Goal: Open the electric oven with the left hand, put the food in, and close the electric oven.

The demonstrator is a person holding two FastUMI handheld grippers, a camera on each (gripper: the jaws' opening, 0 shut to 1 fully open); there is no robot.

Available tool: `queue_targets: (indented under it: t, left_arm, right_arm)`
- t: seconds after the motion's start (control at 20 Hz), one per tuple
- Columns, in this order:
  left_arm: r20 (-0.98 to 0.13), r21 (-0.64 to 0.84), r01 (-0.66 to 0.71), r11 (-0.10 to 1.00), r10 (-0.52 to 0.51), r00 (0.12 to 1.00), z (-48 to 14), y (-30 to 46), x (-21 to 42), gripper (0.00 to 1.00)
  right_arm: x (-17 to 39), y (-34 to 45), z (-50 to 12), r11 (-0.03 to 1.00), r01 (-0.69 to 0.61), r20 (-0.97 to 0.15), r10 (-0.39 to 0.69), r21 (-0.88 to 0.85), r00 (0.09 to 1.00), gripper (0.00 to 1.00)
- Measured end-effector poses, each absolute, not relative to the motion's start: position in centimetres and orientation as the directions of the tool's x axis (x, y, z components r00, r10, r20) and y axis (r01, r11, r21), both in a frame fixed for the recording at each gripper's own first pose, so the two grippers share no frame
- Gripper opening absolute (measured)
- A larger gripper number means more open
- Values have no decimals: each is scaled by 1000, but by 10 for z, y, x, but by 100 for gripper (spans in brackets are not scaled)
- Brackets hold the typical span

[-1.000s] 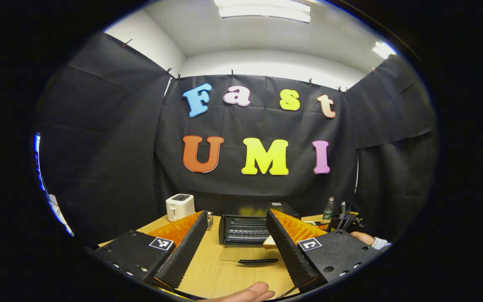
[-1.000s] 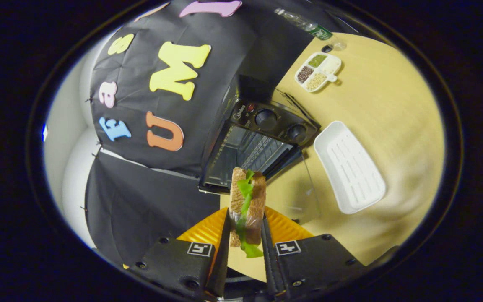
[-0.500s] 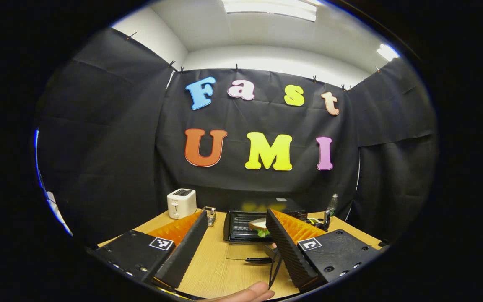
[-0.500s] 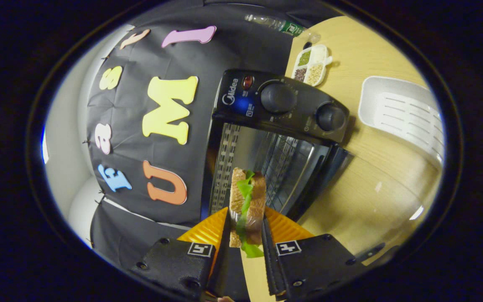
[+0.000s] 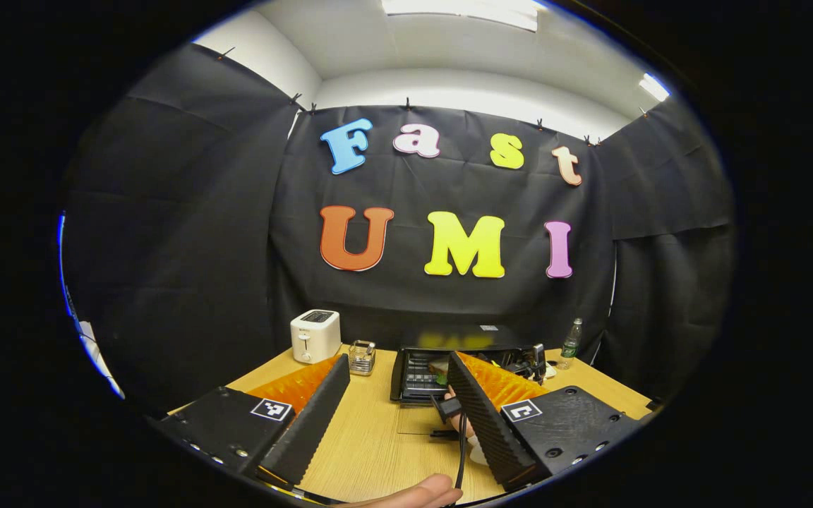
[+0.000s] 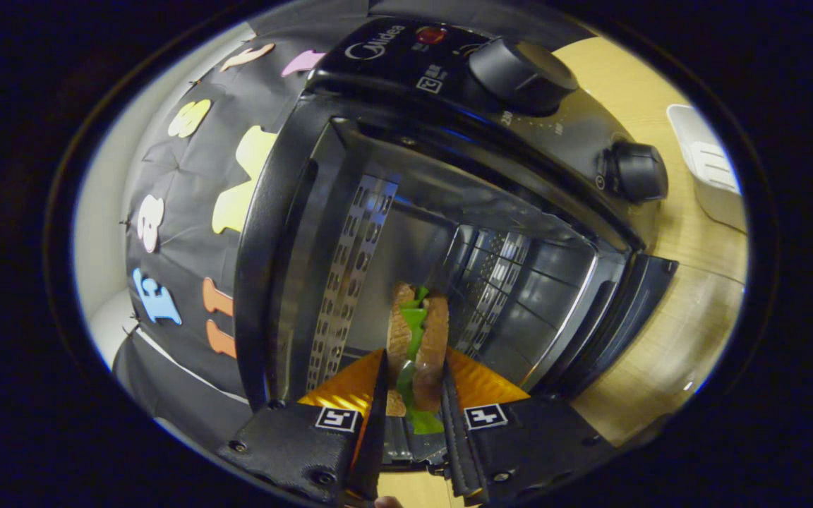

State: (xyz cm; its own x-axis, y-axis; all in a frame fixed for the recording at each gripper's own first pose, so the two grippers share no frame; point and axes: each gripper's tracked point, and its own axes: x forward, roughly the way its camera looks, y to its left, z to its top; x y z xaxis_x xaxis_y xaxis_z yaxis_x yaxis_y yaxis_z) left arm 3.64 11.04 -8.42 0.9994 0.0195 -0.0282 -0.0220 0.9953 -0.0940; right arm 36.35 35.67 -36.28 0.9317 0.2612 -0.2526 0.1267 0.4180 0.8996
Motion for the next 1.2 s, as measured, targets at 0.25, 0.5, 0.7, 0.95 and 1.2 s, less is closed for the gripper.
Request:
queue_targets:
  t: [0.25,0.5,0.7,0.95,1.2]
  left_arm:
    - [-46,-91,-17,996,13,999,-92,107,37,92]
    - [-54,-94,-16,995,11,998,-94,102,38,82]
    - [-63,-97,-13,995,7,998,-98,98,34,82]
    - [-59,-97,-23,995,17,998,-96,99,24,82]
    - [-66,-93,-46,995,40,997,-98,105,16,92]
  right_arm:
    - [366,356,-369,510,112,-274,255,853,927,48]
    - [364,345,-360,692,77,-291,198,718,936,67]
    - [357,347,-356,819,22,-309,192,574,931,99]
    - [352,356,-370,973,-88,-404,169,213,899,94]
    - [340,357,-373,984,-178,-509,161,16,846,96]
